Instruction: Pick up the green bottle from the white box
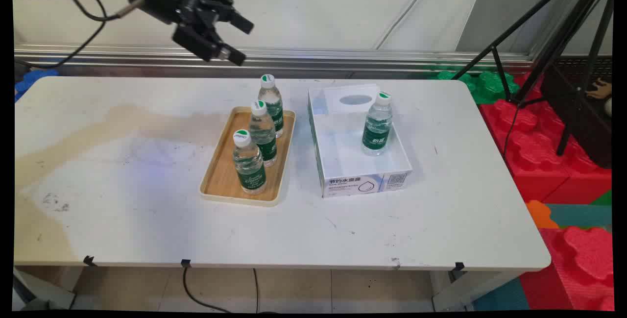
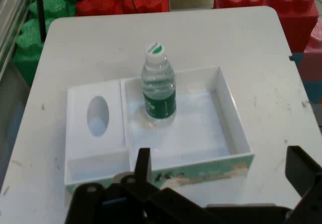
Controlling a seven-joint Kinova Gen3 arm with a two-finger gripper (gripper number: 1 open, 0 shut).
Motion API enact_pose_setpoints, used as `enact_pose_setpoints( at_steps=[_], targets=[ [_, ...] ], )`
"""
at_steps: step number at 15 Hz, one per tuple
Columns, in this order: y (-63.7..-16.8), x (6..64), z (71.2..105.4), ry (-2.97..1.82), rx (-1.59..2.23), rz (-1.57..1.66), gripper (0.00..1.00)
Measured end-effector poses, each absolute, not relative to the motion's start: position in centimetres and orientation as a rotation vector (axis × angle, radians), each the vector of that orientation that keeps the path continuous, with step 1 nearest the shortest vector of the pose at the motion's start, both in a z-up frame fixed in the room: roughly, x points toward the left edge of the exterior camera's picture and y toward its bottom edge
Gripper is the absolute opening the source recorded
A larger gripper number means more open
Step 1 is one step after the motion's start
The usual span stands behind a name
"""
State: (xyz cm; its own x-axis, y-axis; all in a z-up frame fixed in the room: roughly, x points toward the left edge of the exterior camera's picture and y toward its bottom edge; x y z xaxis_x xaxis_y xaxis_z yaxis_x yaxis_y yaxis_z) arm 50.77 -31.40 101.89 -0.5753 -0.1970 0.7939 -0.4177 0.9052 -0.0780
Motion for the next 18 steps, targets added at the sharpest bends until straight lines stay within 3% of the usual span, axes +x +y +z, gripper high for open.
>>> enact_pose_setpoints(
  at_steps=[7, 18],
  targets=[
    [-34.5, 44.6, 99.6, -2.189, 0.433, 0.348, 1.00],
    [-41.4, 35.2, 91.6, -2.263, 0.484, 0.351, 1.00]
  ],
)
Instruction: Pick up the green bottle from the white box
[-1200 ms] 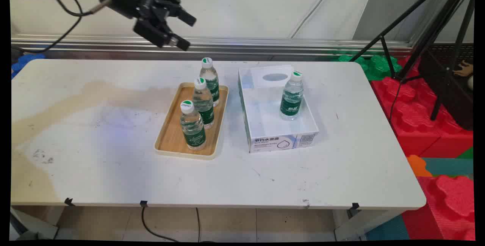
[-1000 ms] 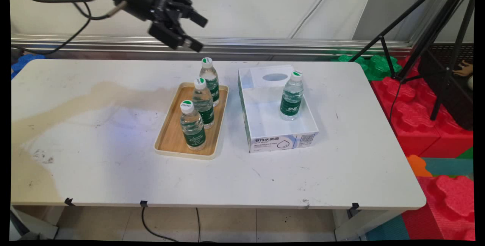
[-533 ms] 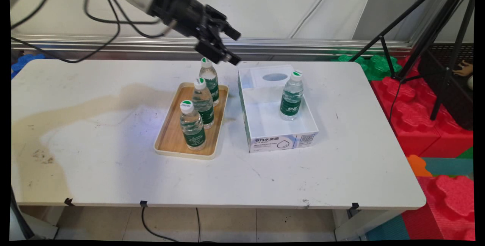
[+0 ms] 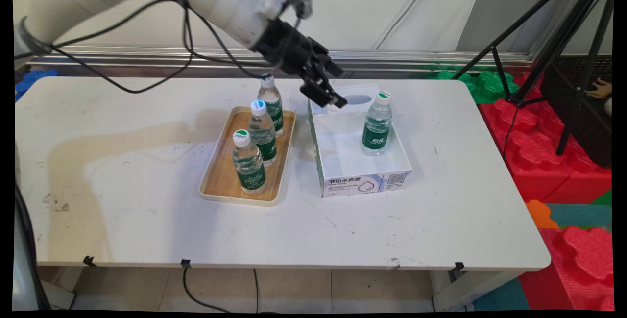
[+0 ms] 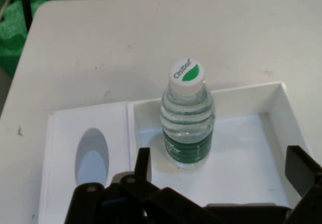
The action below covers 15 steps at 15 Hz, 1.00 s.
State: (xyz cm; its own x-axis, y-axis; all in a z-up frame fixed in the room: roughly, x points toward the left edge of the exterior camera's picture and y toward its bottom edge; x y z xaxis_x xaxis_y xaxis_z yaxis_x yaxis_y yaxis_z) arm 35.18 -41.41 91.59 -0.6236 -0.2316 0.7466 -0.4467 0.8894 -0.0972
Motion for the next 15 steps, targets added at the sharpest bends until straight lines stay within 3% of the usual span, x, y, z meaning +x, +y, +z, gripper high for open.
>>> enact_pose_setpoints(
  at_steps=[8, 15],
  targets=[
    [-45.8, 29.9, 85.5, -2.321, 0.470, 0.331, 1.00],
    [-48.3, 27.0, 82.5, -2.318, 0.443, 0.327, 1.00]
  ],
)
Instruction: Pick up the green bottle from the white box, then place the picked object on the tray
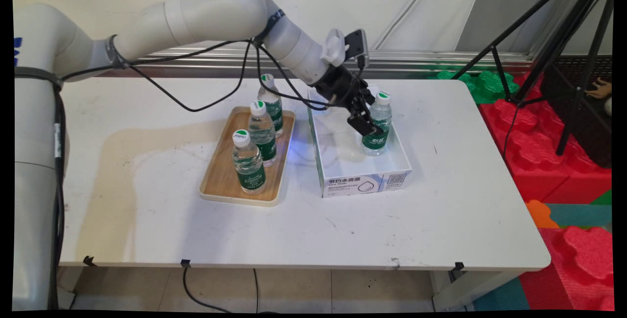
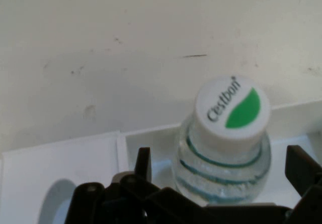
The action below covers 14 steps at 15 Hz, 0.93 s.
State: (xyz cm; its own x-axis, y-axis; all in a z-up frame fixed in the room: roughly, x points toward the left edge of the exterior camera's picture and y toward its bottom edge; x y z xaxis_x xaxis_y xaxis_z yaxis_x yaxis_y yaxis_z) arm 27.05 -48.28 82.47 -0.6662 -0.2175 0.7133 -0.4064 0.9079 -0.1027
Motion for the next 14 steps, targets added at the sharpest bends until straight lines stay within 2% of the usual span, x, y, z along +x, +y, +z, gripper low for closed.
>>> enact_pose_setpoints(
  at_steps=[2, 3, 10, 14],
  targets=[
    [-48.8, 26.5, 81.9, -2.315, 0.438, 0.325, 1.00],
    [-48.9, 26.3, 81.8, -2.314, 0.438, 0.324, 0.00],
    [-49.6, 25.9, 81.6, -2.289, 0.451, 0.314, 0.00],
    [-49.1, 26.4, 82.7, -2.267, 0.446, 0.316, 0.00]
  ],
)
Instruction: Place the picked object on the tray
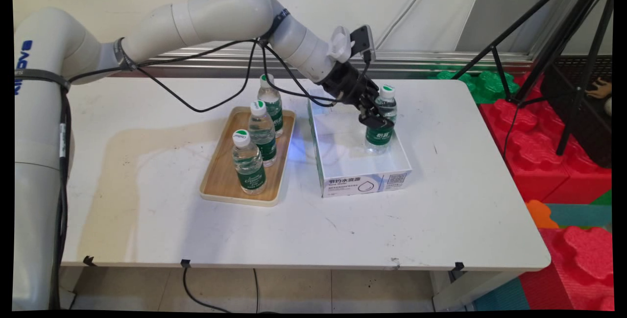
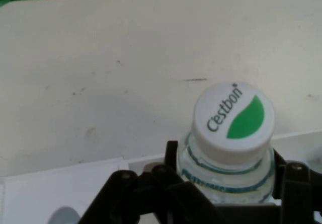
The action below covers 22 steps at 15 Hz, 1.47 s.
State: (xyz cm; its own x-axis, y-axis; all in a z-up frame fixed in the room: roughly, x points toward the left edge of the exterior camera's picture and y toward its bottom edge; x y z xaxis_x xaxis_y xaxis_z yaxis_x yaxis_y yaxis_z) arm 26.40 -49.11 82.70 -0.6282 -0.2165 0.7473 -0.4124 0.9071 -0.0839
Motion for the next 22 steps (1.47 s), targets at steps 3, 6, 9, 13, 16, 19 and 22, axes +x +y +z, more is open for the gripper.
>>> enact_pose_setpoints(
  at_steps=[3, 6, 9, 13, 16, 19, 22],
  targets=[
    [-47.9, 27.4, 84.5, -2.247, 0.435, 0.321, 0.00],
    [-46.2, 29.0, 86.6, -2.228, 0.425, 0.324, 0.00],
    [-44.2, 30.8, 89.0, -2.202, 0.423, 0.327, 0.00],
    [-41.6, 34.1, 92.7, -2.171, 0.430, 0.340, 0.00],
    [-39.5, 36.9, 95.5, -2.154, 0.438, 0.348, 0.00],
    [-37.6, 39.9, 97.9, -2.149, 0.446, 0.354, 0.00],
    [-36.0, 42.8, 100.2, -2.152, 0.461, 0.366, 0.00]
  ],
)
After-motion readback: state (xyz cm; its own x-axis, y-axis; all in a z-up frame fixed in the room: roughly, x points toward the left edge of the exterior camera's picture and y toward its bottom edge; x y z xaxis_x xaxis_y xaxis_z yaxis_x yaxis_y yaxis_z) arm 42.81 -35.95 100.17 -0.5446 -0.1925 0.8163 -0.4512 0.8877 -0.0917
